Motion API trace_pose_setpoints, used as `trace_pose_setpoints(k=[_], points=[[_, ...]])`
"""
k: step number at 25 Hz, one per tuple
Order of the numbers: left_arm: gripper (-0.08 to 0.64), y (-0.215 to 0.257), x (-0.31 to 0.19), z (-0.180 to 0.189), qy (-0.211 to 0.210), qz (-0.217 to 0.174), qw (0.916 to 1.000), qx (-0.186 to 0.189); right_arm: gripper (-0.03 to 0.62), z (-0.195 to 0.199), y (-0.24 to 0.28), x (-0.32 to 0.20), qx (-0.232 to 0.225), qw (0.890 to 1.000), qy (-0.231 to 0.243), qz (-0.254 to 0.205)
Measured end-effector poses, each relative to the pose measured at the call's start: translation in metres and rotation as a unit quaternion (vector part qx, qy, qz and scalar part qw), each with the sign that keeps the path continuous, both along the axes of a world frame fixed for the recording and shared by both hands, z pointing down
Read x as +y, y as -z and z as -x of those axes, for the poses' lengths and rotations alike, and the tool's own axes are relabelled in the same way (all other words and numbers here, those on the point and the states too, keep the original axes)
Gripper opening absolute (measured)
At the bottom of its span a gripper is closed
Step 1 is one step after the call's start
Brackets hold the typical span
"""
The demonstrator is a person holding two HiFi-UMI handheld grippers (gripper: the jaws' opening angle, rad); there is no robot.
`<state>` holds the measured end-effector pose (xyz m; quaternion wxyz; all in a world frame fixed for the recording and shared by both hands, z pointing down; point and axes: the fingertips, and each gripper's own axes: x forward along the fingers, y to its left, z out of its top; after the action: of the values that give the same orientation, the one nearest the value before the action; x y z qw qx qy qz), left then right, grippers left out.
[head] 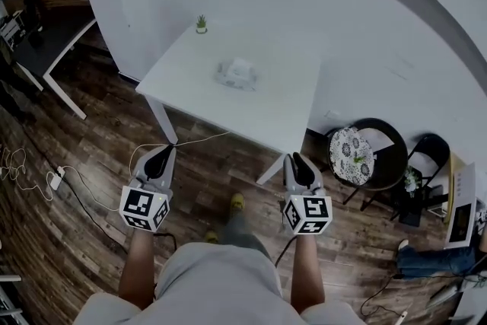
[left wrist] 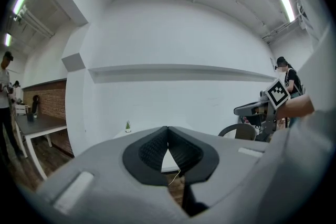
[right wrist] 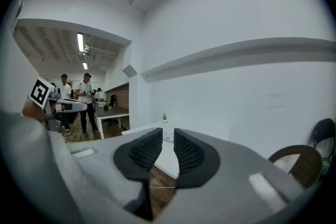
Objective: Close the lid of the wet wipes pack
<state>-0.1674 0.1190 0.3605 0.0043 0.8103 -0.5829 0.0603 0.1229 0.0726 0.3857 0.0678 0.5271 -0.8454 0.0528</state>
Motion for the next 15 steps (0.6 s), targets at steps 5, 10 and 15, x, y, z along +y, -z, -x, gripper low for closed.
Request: trace_pose_setpoints(k=[5,10,15], points=[[0.002,-0.009,-0.045,0.008,0.006,0.003,1.0000,0.001,0.072,0.011,-0.008,-0.050,-0.002,1.000,0.008,0.002],[0.002,-0.018,-0.105,0.012,0.009,0.013,0.9999,0.000,0.072,0.018,-0.014,-0.116,-0.001,1.000,0.016,0.008],[0.002,-0.033,-0.172,0.015,0.019,0.025,0.9995,0.006,0.072,0.022,-0.024,-0.184,0.003,1.000,0.025,0.017]])
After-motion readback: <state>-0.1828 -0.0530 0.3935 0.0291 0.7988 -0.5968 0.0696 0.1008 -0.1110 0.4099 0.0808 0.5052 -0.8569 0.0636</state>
